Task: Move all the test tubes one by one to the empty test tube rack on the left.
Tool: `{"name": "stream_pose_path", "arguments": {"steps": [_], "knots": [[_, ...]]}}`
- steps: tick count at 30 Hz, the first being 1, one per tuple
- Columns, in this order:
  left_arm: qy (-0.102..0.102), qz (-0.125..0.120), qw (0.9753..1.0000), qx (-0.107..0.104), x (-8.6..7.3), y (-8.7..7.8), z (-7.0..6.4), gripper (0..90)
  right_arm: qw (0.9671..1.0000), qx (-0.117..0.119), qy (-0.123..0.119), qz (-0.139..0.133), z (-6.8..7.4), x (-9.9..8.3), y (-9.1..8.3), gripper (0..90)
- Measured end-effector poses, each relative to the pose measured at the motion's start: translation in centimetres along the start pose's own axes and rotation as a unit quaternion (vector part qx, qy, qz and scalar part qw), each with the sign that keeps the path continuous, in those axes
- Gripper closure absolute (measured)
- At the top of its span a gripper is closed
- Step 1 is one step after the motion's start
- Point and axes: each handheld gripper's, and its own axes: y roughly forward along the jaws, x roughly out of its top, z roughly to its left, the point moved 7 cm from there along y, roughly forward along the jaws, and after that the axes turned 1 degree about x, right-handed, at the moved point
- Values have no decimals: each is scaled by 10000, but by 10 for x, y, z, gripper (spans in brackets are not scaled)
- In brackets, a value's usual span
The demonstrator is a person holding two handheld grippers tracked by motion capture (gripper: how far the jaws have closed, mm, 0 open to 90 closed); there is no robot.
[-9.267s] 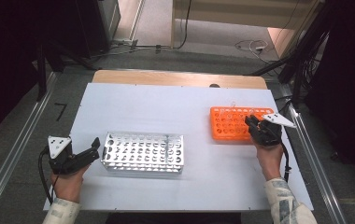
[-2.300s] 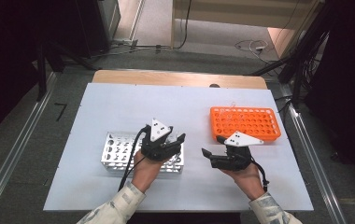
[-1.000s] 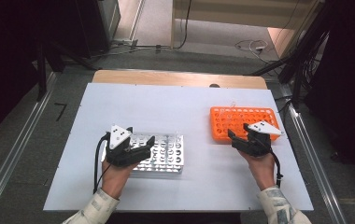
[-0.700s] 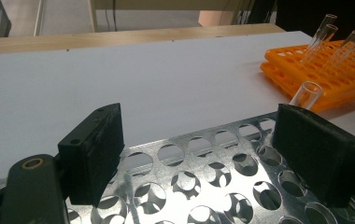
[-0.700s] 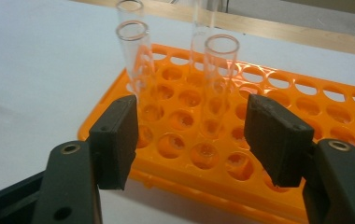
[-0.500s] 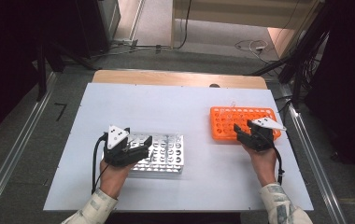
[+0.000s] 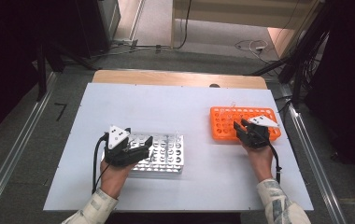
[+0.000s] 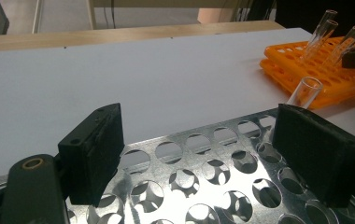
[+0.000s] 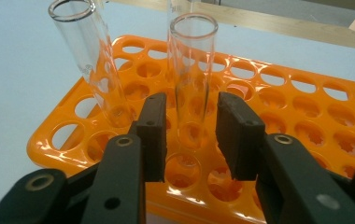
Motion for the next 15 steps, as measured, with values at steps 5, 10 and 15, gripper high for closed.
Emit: {"name": "stream_pose_path", "arguments": {"steps": [5, 10, 15], "knots": [[3, 3, 10000, -2, 0, 0, 0, 163, 10000, -7, -8, 36, 0, -1, 3, 643], [9, 10, 10000, 1, 0, 0, 0, 163, 10000, -15, 13, 17, -1, -1, 4, 692], [4, 12, 10000, -18, -1, 1, 0, 163, 10000, -18, 18, -2, -1, 0, 4, 728]]}}
